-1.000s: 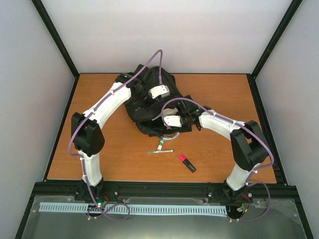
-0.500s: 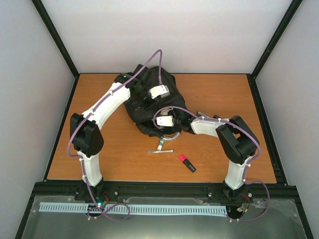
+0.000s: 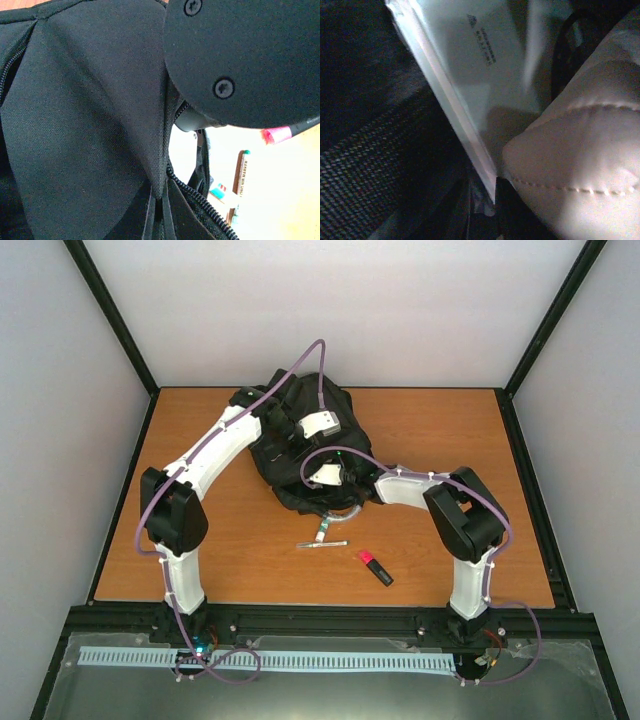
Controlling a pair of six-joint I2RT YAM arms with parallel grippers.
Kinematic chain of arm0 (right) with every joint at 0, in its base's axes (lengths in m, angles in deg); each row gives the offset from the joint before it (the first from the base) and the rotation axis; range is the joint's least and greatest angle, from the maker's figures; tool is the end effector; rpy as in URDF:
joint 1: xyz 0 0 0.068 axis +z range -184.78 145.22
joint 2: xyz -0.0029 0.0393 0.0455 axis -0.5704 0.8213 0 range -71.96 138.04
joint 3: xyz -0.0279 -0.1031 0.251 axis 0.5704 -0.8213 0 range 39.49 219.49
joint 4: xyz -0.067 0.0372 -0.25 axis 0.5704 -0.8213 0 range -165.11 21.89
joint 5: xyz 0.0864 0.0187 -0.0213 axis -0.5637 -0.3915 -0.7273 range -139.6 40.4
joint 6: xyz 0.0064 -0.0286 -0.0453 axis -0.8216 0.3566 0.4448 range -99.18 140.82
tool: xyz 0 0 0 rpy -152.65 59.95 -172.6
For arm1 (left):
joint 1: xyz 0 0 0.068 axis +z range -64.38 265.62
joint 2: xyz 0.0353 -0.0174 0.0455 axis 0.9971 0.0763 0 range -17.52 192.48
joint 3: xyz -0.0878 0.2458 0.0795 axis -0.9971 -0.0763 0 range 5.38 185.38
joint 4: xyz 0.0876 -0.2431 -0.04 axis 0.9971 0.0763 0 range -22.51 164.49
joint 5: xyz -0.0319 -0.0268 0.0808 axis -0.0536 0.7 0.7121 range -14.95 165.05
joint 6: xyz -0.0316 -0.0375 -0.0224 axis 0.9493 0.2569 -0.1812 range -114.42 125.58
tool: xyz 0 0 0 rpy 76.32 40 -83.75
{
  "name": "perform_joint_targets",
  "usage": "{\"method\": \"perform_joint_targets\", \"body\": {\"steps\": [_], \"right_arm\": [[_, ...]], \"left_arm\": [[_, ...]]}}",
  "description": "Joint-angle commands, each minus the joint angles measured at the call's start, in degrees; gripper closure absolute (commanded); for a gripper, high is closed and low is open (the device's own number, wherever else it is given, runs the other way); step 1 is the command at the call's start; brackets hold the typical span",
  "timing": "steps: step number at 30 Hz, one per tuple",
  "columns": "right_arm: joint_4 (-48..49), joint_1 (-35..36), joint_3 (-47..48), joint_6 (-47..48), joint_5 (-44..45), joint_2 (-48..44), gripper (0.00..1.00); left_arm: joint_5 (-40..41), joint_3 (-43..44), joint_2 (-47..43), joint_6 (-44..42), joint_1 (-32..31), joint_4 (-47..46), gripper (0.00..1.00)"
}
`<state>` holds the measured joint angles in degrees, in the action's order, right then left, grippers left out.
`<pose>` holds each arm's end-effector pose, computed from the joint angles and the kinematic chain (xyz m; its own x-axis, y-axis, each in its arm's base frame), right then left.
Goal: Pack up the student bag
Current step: Place the stationery in the student bag.
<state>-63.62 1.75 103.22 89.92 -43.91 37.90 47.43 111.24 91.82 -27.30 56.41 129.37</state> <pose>0.3272 0.2380 0.1540 0.3073 -0.9293 -0.2050 -0.6888 -0.0686 -0.7217 0.3408 -0.2094 0.3118 -0.3399 0.7412 -0.5789 0.9355 0.3294 -0.1275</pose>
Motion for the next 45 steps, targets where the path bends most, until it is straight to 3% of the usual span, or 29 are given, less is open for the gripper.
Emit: {"method": "perform_joint_targets", "body": {"steps": [1,12,19,22,27,31,38,45], "right_arm": [[-3.81,1.42,0.22,-3.98,0.02,-2.47,0.81],[-20.13,3.3,-5.45,-13.55,-5.13,-14.67,0.62],[-32.96,3.2,-6.77,-17.3,-10.78,-22.17,0.56],[-37.91,3.07,-6.47,-18.86,-14.44,-25.11,0.54],[-44.35,0.16,-1.86,-24.41,-21.49,-27.02,0.54],[-48.45,-3.87,2.6,-26.98,-25.86,-27.66,0.53],[-49.32,-7.32,10.68,-27.75,-27.68,-24.14,0.49],[-46.98,-7.38,16.98,-33.14,-31.91,-16.63,0.45]], "left_arm": [[-2.43,1.06,-3.19,-1.63,-0.32,1.27,0.99],[0.61,1.67,-4.01,-1.21,-0.32,1.41,0.97],[1.81,-0.75,-4.31,-0.1,-0.32,0.78,0.96],[2.23,-1.58,-5.18,4.77,-0.32,-2.14,0.78],[5.26,-2.98,-7.97,5.55,-0.32,-1.62,0.53],[7.32,-9.26,-15.32,6.83,0.42,-3.11,0.45],[6.97,-31.2,-33.81,2.98,6.71,-7.92,0.41],[6.14,-42.66,-38.58,1.65,13.43,-7.62,0.44]]}}
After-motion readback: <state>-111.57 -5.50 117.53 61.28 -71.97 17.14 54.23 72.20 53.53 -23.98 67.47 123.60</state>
